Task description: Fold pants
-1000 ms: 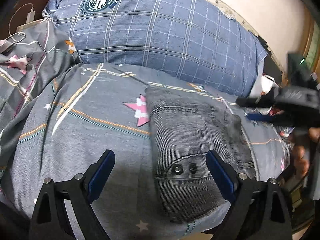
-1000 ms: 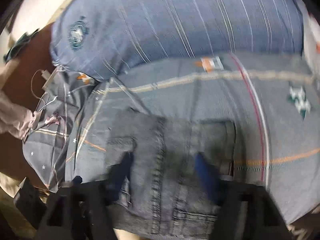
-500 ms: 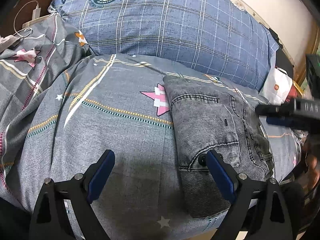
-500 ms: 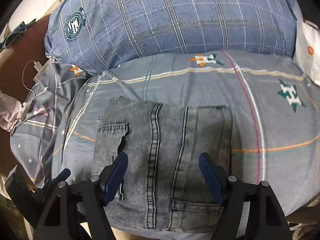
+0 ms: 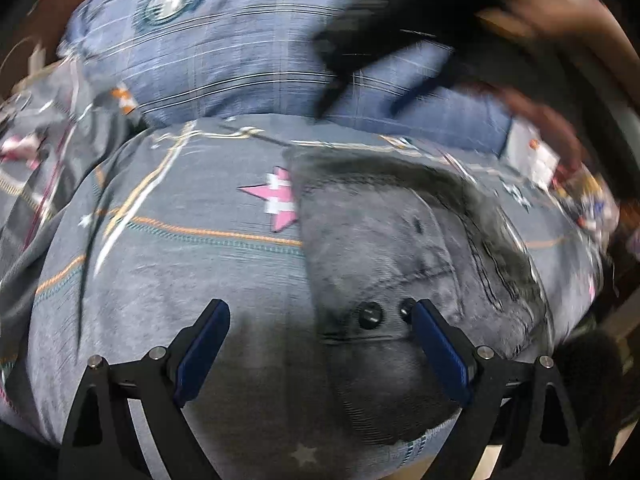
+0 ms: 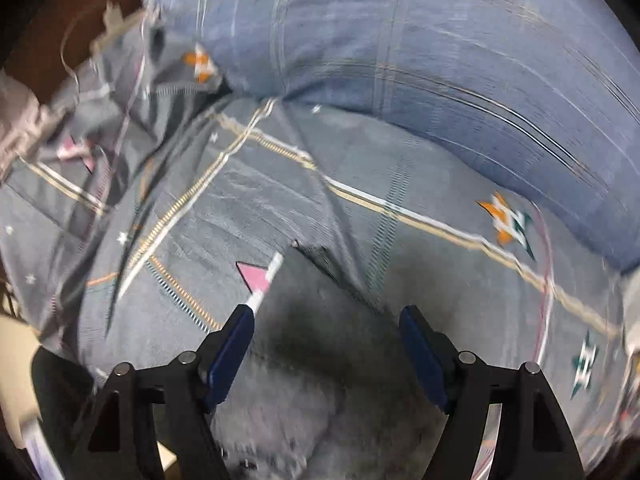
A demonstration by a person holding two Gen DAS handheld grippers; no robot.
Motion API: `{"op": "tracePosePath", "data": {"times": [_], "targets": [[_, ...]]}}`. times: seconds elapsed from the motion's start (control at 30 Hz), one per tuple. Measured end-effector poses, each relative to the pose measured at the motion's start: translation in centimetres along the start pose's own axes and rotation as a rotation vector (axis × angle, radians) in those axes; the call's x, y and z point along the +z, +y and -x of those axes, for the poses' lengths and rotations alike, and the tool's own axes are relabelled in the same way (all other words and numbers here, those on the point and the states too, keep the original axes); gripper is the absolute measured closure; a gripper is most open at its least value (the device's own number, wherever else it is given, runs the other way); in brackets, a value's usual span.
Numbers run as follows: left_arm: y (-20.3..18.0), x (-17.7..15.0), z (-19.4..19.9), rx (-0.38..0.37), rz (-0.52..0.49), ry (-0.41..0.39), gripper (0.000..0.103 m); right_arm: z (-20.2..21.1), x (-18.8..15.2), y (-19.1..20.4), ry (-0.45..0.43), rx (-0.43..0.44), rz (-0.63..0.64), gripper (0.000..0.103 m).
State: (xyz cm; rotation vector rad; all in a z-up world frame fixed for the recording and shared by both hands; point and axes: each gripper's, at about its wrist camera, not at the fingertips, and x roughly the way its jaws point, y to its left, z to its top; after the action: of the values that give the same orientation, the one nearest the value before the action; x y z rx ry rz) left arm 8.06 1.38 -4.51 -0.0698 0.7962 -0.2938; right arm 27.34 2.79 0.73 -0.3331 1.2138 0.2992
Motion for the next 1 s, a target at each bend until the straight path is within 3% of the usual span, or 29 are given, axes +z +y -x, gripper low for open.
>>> {"op": "tracePosePath", "data": {"times": [0.17,0.2,0.23,0.27,0.47,0.57,0.63,0.67,0.87,1.0], "targets": [[-1.0,-0.4,-0.9,-0.006,-0.058,0.016,0.01,-5.4,2.1,1.4,0.138,-0.012,0.046,0.024],[-0.9,-0.3,-1.0,-0.013,-0.052,0.019,0.01,-6.1,2.1,1.2,0.152,0.012,0.024,0.033],[-0.8,-0.3,-1.2,-0.017,-0.047,0.024,0.01,-6.7,2.2,0.7,0.161,0.022,-0.014,0.074],[-0.7,-0.3,-1.3,-0.016,-0.041,0.024,0.01,-6.9,2.1,-0.1,0.158,0.045,-0.063,0.077],[-0.1,-0.2,-1.6,-0.021,-0.011,0.026,0.01,-5.6,0.0,-4.2,0.016,0.165,-0.346,0.074],[-0.1,-0.3,-1.4,-0.02,-0.014,0.015,0.01,-3.4,-1.3,-5.7,-0.087,0.213,-0.411,0.062],[0.0,-0.4,-1.1,-0.031,-0.007,0.011,0.01,-0.7,-3.4,-7.5,-0.18,0.258,-0.467,0.038],[0.0,-0.5,-0.8,-0.04,0.0,0.008,0.011,0.3,-4.3,-8.1,-0.205,0.258,-0.484,0.035],[1.4,-0.2,0.3,-0.084,0.085,-0.02,0.011,5.0,-13.9,-14.4,-0.316,0.288,-0.631,0.029],[2.7,0.4,-0.2,-0.105,0.177,0.036,0.011,4.0,-20.8,-17.6,-0.278,0.368,-0.706,0.026]]}}
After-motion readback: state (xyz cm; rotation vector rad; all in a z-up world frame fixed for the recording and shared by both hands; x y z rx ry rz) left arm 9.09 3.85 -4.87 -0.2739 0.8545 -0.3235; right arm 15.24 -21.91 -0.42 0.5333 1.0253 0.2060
